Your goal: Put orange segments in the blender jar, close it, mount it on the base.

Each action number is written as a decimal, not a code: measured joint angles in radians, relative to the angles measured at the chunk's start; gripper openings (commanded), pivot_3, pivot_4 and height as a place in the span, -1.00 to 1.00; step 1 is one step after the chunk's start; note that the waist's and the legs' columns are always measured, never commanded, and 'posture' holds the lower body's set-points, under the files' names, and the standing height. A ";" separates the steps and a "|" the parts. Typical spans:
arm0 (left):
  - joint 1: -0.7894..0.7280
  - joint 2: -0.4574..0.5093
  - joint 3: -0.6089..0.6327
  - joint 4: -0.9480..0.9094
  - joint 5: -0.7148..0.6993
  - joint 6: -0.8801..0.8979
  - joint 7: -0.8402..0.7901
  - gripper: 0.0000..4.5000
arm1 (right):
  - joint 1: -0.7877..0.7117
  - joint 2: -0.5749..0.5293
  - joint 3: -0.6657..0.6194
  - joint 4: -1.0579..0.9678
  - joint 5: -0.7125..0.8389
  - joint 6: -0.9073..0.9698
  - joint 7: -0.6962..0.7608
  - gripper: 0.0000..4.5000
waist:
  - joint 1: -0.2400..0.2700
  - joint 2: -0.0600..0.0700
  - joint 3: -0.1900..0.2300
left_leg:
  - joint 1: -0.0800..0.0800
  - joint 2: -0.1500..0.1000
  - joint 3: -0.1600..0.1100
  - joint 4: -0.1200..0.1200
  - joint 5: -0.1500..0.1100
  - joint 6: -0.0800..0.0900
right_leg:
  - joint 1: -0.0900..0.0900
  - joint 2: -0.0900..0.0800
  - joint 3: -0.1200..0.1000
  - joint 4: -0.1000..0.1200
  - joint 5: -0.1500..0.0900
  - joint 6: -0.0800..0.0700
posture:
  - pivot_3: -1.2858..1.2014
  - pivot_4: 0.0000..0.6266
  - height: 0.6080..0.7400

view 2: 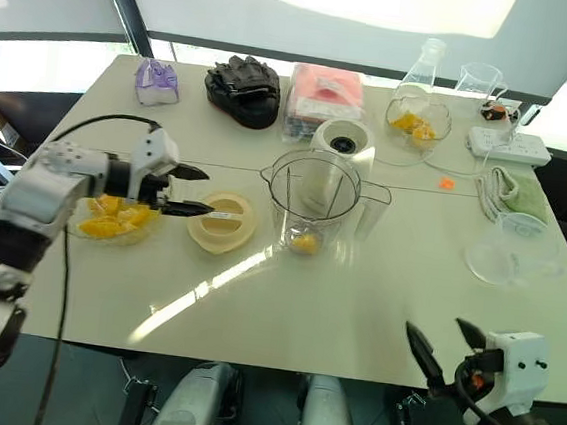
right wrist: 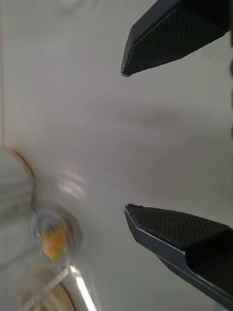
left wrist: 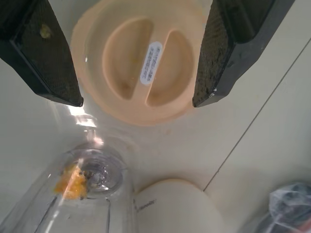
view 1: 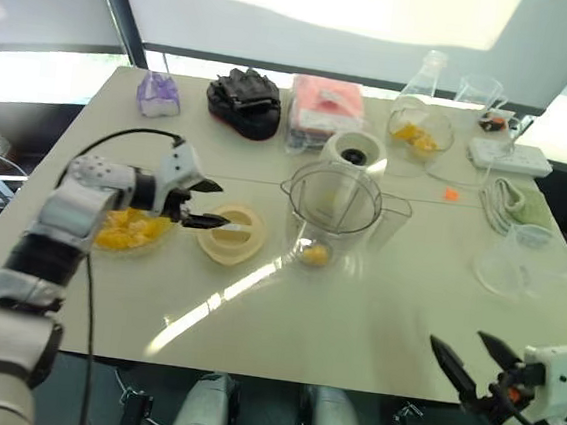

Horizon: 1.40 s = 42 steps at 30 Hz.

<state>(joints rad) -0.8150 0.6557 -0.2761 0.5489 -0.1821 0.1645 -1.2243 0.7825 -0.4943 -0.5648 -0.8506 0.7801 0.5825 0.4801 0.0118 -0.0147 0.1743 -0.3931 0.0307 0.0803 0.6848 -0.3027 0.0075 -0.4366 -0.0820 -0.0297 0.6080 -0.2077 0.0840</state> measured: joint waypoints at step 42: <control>-0.335 -0.260 -0.090 0.765 0.496 -0.392 -0.077 -0.88 | -0.350 -0.297 0.113 -0.111 0.324 0.096 -0.334 1.00 | 0.002 -0.013 -0.002 | -0.011 0.001 -0.003 0.013 -0.003 0.006 | -0.001 0.001 -0.004 -0.003 0.005 0.002 | 0.03 -0.52 1.00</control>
<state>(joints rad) -1.1497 0.3957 -0.3658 1.3139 0.3139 -0.2273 -1.3016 0.4322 -0.7908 -0.4523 -0.9615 1.1036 0.6788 0.1464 0.0141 -0.0275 0.1721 -0.4044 0.0320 0.0769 0.6983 -0.3061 0.0137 -0.4371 -0.0811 -0.0341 0.6048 -0.2024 0.0859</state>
